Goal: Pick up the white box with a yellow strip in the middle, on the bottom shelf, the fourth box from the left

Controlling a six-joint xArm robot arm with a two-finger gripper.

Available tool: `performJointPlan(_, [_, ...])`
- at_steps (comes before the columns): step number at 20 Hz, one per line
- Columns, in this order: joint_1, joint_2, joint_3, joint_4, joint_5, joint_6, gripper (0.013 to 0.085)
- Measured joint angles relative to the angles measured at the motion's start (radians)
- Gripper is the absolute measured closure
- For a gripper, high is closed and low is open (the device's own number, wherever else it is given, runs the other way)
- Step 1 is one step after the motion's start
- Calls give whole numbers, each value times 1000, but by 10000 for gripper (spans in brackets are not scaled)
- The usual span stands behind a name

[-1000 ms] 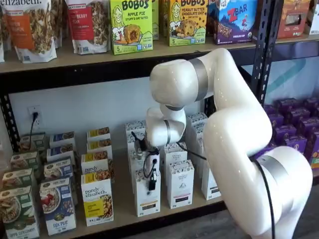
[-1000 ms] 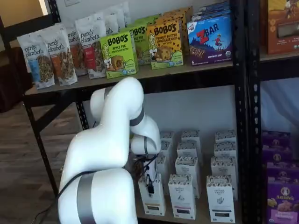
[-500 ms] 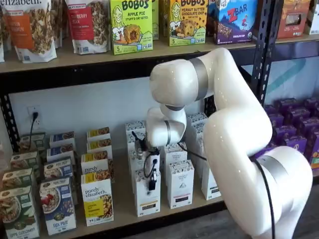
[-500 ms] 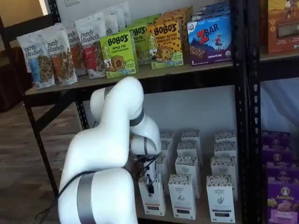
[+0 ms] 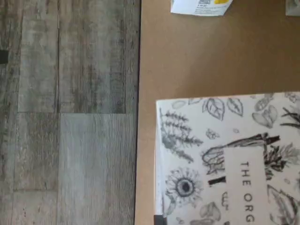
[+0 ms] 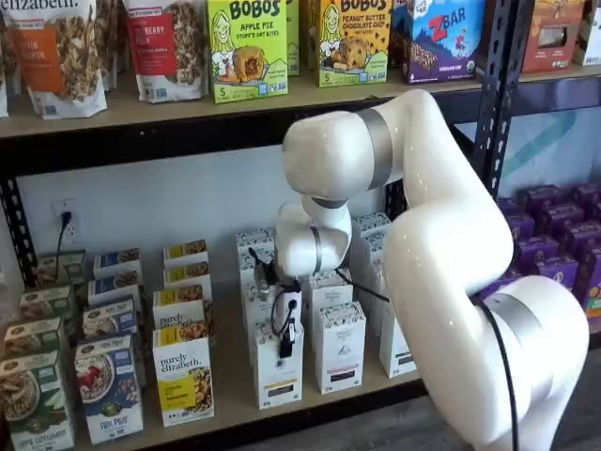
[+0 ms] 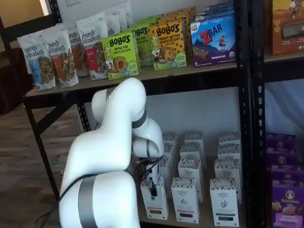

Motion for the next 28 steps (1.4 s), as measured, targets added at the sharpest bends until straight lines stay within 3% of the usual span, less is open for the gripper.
performJointPlan(10, [1,-20,40,14,-8,-13,490])
performJointPlan(22, [20,-145,245,170,-78,-147,490])
performJointPlan(28, [50,-247,407,216,-149,-170,490])
